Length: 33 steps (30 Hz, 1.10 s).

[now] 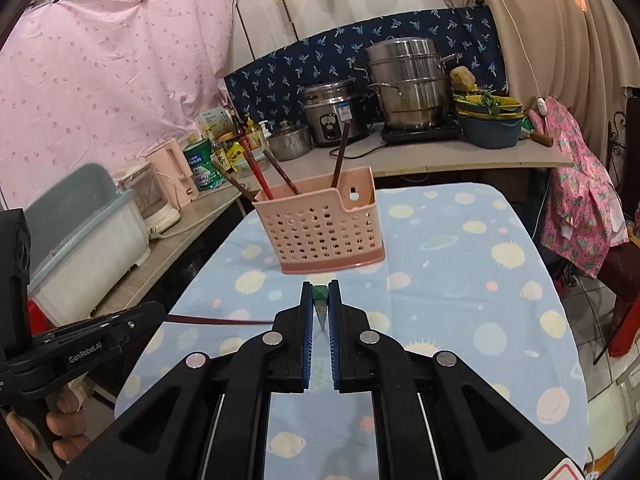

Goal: Organize utensils
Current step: 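Lift both chopsticks and carry them over the pink holder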

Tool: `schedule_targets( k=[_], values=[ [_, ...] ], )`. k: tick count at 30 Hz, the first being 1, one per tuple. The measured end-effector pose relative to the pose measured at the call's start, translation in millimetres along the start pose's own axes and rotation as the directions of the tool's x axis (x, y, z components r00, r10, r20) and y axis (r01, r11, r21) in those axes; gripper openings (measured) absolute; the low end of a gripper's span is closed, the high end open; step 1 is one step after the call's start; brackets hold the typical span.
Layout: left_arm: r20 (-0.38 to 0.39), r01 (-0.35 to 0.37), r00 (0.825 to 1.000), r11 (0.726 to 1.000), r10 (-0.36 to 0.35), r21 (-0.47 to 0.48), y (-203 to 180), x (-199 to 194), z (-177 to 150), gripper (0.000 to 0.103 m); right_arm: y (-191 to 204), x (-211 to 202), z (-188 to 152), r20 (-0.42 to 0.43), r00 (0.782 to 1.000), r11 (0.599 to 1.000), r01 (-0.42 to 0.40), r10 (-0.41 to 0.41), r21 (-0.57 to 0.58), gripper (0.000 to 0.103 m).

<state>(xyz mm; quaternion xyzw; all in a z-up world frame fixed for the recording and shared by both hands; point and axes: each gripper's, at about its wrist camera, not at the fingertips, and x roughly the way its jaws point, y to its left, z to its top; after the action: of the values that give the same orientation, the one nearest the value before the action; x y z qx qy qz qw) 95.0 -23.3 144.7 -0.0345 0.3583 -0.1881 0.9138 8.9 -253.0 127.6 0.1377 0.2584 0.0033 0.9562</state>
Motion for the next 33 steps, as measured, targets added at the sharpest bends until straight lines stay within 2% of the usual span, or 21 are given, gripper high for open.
schedule_targets(
  k=[12, 18, 24, 26, 29, 33],
  values=[
    [0.132, 0.02, 0.991, 1.0, -0.018, -0.016, -4, -6, 94, 0.007, -3, 10, 66, 0.08, 0.994, 0.997, -0.073, 0.07, 0.031, 0.007],
    [0.256, 0.012, 0.967, 1.0, -0.006, -0.022, -11, -15, 159, 0.007, 1, 13, 128, 0.183, 0.978, 0.994, -0.108, 0.101, 0.032, 0.007],
    [0.346, -0.029, 0.938, 0.999, 0.041, -0.039, -15, 1, 210, 0.007, 9, 35, 194, 0.277, 0.957, 0.996, -0.091, 0.082, 0.018, 0.007],
    [0.358, -0.039, 0.932, 0.998, 0.051, -0.041, -15, 12, 221, 0.007, 10, 45, 207, 0.289, 0.955, 0.997, -0.078, 0.071, 0.015, 0.007],
    [0.347, -0.062, 0.935, 0.998, 0.069, -0.031, -17, 33, 231, 0.007, 11, 69, 220, 0.285, 0.957, 0.998, -0.066, 0.059, 0.014, 0.007],
    [0.3, -0.072, 0.951, 0.997, 0.078, -0.03, -11, 63, 226, 0.007, 10, 102, 218, 0.246, 0.968, 0.999, -0.042, 0.041, 0.001, 0.007]
  ],
)
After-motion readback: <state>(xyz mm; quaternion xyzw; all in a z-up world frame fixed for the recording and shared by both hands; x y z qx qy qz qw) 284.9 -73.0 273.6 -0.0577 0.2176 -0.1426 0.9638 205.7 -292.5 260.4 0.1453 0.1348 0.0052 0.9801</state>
